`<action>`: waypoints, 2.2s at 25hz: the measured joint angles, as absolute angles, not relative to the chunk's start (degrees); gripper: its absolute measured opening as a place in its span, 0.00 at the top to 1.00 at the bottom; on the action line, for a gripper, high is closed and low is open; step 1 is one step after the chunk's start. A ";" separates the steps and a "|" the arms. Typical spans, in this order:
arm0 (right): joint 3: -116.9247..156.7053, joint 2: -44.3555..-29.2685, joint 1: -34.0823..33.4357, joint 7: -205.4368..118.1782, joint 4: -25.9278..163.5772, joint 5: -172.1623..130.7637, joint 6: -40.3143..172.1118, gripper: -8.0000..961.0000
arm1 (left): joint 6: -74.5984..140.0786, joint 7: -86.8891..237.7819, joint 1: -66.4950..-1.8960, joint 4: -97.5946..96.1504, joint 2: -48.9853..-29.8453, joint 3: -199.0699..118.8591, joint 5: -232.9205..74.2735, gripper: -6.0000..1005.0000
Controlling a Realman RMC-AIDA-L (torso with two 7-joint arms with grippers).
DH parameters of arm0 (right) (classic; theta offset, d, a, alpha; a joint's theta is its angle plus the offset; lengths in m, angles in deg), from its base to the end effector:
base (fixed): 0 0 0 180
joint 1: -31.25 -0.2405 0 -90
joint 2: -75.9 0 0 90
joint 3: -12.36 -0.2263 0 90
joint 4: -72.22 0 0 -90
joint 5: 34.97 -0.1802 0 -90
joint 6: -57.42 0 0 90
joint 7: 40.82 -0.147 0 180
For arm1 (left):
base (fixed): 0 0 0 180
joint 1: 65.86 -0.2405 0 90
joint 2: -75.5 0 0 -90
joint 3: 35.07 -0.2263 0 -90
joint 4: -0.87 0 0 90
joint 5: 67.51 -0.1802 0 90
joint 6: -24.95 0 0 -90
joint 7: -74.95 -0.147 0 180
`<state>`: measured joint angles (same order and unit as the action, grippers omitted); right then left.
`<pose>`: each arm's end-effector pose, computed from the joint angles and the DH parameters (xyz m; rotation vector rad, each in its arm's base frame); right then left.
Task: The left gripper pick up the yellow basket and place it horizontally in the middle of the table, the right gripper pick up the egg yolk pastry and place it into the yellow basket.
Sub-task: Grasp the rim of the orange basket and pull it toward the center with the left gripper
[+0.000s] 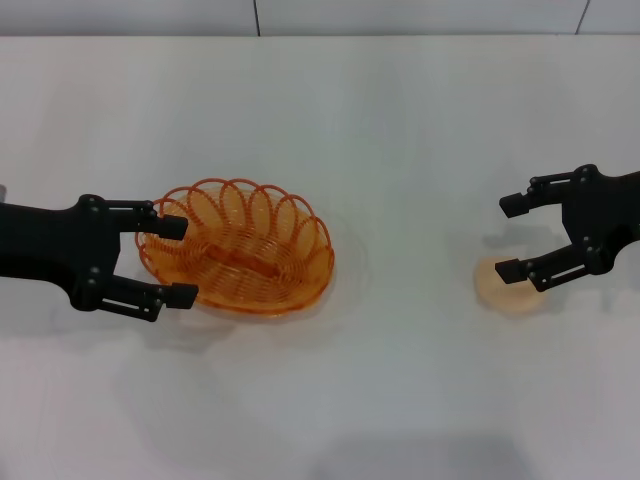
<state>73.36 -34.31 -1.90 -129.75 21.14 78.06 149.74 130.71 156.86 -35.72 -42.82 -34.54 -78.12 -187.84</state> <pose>0.1953 0.3097 0.0434 -2.9948 0.2991 0.2687 -0.2311 0.2731 0.0640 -3.0060 -0.4807 -0.4758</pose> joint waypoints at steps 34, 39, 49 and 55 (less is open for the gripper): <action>68.92 -35.76 2.02 -125.63 21.05 77.26 149.50 0.10 | 127.81 210.99 -31.39 -61.52 -34.24 -78.42 -202.23 0.19; 68.90 -36.79 2.16 -123.93 21.02 77.25 149.55 0.10 | 125.50 216.74 -27.47 -61.09 -35.63 -78.67 -214.76 0.20; 68.87 -37.92 2.91 -123.13 20.98 77.26 149.49 0.11 | 116.61 217.44 -23.76 -53.91 -38.22 -82.05 -219.88 0.22; 68.88 -38.82 3.05 -122.90 20.98 77.26 149.63 0.11 | 111.17 216.81 -23.08 -48.92 -39.25 -83.50 -219.98 0.24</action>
